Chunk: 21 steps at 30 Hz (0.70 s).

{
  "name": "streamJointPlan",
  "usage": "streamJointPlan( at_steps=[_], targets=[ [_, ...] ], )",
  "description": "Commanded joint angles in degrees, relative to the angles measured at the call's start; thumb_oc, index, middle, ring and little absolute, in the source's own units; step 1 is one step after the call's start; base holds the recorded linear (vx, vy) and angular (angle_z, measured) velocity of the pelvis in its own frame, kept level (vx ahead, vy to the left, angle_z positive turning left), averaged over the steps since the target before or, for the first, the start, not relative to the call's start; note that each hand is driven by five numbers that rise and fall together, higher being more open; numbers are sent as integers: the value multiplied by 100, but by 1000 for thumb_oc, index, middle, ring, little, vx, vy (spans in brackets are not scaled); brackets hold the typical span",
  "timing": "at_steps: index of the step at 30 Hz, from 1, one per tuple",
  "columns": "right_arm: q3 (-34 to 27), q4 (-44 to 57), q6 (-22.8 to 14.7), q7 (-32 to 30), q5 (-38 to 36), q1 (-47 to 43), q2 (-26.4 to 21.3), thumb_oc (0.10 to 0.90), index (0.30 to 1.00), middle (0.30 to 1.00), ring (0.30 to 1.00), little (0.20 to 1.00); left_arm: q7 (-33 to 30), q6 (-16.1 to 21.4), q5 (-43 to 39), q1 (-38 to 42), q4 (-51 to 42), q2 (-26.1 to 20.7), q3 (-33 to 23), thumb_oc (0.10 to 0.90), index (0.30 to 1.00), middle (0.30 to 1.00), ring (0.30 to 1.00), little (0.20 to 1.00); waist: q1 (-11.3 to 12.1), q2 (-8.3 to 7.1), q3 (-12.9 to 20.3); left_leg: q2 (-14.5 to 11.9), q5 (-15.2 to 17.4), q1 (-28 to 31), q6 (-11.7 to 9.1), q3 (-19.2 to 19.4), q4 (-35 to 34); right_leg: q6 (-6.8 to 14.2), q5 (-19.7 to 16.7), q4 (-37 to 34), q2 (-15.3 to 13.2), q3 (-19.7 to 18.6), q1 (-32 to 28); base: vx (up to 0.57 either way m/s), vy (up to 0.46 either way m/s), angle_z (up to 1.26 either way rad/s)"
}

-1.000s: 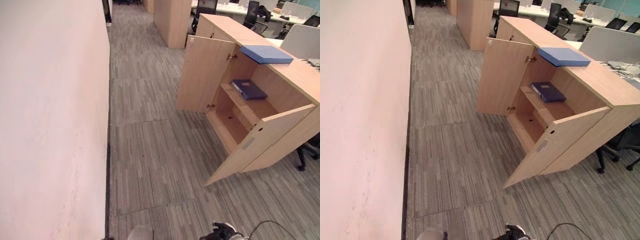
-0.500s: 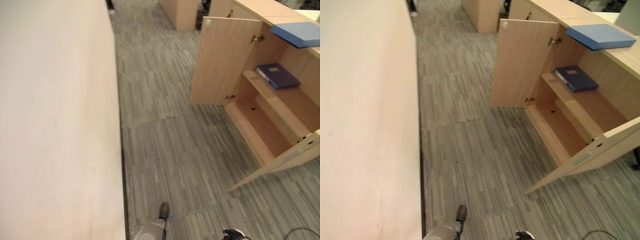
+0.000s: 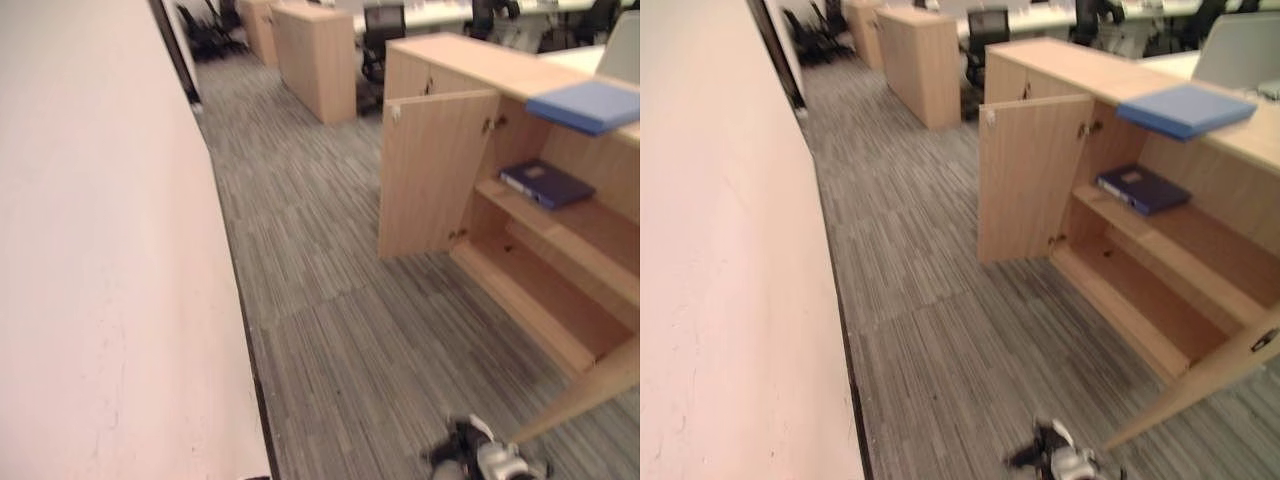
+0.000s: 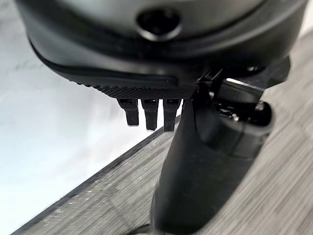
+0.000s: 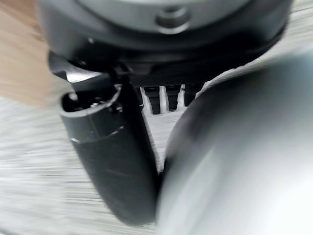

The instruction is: Put the empty folder in the office cabinet

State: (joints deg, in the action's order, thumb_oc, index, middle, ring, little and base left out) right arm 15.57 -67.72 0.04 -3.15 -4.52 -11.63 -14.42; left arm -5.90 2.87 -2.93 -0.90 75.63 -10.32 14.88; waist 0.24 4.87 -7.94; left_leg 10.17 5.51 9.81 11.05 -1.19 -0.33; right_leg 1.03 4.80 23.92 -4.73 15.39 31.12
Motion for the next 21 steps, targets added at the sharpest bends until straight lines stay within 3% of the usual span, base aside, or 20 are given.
streamJointPlan(
  at_steps=[1,3,7,9,12,14,16,19,21],
  targets=[
    [-172,-650,172,-198,-244,305,-122,800,900,900,900,900,-41,52,217,64,193,-190,-109,800,900,900,900,900,23,-303,-358,-135,-262,-21,-576,-373,-352,637,-1469,-1913,-19,-161,-1557,365,-135,50],
    [-231,-681,186,-179,-261,328,-111,800,900,900,900,900,-35,31,265,73,292,-195,-178,800,900,900,900,900,-39,-397,-348,-140,-40,158,-625,-475,-289,747,-1687,-2546,65,-228,-1498,379,-129,53],
    [-223,-755,206,-120,-216,449,-83,800,900,900,900,900,-13,8,253,-16,434,-185,-340,800,900,900,900,900,-56,-463,-210,-246,356,604,-706,-618,-357,763,-1820,-2864,3,-94,-1667,402,-131,26],
    [-168,-811,207,-97,-139,497,-82,800,900,900,900,900,-8,-5,231,-79,525,-131,-398,800,900,900,900,900,-34,-490,-59,-366,547,745,-761,-571,-339,688,-1844,-2807,-13,125,-1834,483,-170,70],
    [-224,-881,225,-59,-160,569,-85,800,900,900,900,900,-6,-41,195,-115,593,-94,-427,800,900,900,900,900,-90,-463,54,-720,784,883,-938,-428,-148,550,-1526,-2342,45,320,-1848,513,-213,70],
    [-270,-989,246,-70,-231,667,-59,800,900,900,900,900,-1,-49,131,-2,479,-121,-345,800,900,900,900,900,-164,-426,148,-1170,505,779,-1269,-174,541,363,-1069,-2056,268,279,-2018,565,-312,-65],
    [-287,-991,215,-115,-337,698,-90,800,900,900,900,900,-3,-27,-13,151,258,-140,-250,800,900,900,900,900,-221,-476,151,-1391,119,584,-1467,18,1190,259,-887,-2047,392,272,-2236,437,-277,-31],
    [-266,-931,161,-193,-470,660,-153,800,900,900,900,900,-131,26,-34,413,-121,-148,12,800,900,900,900,900,-234,-569,84,-1564,-297,244,-1446,155,2112,61,-615,-1903,580,93,-2393,293,-180,-49],
    [-243,-776,90,-235,-576,635,-230,800,900,900,900,900,-255,92,59,678,-628,-230,266,800,900,900,900,900,-288,-615,82,-1705,-647,252,-1359,329,2048,-60,-453,-1680,700,-82,-2352,333,-163,-136]
  ],
)
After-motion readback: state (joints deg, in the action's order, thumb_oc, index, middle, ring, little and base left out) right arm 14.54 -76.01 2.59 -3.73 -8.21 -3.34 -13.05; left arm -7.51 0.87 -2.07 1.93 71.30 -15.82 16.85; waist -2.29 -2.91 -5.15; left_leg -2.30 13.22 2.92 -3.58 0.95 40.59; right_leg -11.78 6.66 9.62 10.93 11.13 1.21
